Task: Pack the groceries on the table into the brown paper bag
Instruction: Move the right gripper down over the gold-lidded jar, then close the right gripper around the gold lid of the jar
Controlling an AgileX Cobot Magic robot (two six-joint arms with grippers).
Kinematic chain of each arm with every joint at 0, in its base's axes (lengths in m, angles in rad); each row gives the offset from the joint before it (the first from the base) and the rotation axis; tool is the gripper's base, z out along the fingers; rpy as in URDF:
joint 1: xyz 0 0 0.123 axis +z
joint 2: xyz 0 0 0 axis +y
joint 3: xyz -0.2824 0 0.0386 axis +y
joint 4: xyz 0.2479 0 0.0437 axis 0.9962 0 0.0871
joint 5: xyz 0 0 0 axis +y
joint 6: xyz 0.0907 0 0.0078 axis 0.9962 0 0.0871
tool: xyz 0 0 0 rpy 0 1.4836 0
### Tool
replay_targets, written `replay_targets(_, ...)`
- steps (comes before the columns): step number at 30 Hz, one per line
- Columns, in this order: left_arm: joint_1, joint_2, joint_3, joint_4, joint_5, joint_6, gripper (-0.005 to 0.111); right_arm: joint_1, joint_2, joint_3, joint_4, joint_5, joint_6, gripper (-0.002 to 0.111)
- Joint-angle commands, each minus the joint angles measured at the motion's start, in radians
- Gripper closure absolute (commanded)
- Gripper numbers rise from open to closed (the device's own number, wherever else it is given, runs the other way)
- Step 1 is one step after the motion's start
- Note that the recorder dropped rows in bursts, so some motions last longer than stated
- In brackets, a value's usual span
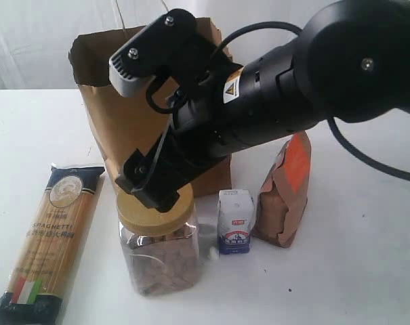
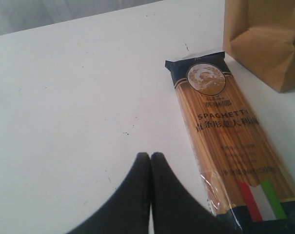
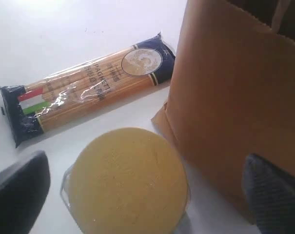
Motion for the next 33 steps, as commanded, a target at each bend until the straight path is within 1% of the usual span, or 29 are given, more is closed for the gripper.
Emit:
replay_targets(1, 0.003, -0.007, 0.002, -0.016, -0.007, -0.010, 0.107, 0.003, -0.001, -0.008, 0.002, -0.014, -0.009, 0.004)
replay_targets(7, 0.003, -0.007, 0.002, -0.016, -0.007, -0.010, 0.107, 0.003, -0.001, -0.008, 0.002, -0.002, -0.007, 0.004)
replay_targets(14, 0.003, -0.007, 0.002, -0.015, -0.005, -0.010, 0.107, 0.003, -0.001, -0.008, 0.007, 0.143, -0.002, 0.003)
replay_targets(16, 0.003, -0.007, 0.007, -0.015, 0.025, -0.010, 0.107, 0.003, -0.001, -0.008, 0.030, 0.192, -0.002, 0.003)
replay_targets(21, 0.003, -0.007, 0.024, -0.004, 0.094, -0.009, 0.107, 0.003, -0.001, -0.008, 0.040, 0.197, 0.078, 0.003)
replay_targets(28, 0.003, -0.013, 0.024, -0.004, 0.094, -0.009, 0.107, 0.003, 0.021, -0.008, 0.059, 0.189, 0.078, 0.004)
replay_targets(30, 0.003, -0.013, 0.024, -0.004, 0.094, -0.009, 0.107, 0.003, 0.032, -0.009, 0.059, 0.208, 0.063, 0.004)
replay_targets(33, 0.003, -0.013, 0.024, -0.004, 0.094, -0.009, 0.107, 0.003, 0.057, -0.025, 0.049, 0.243, -0.040, 0.004)
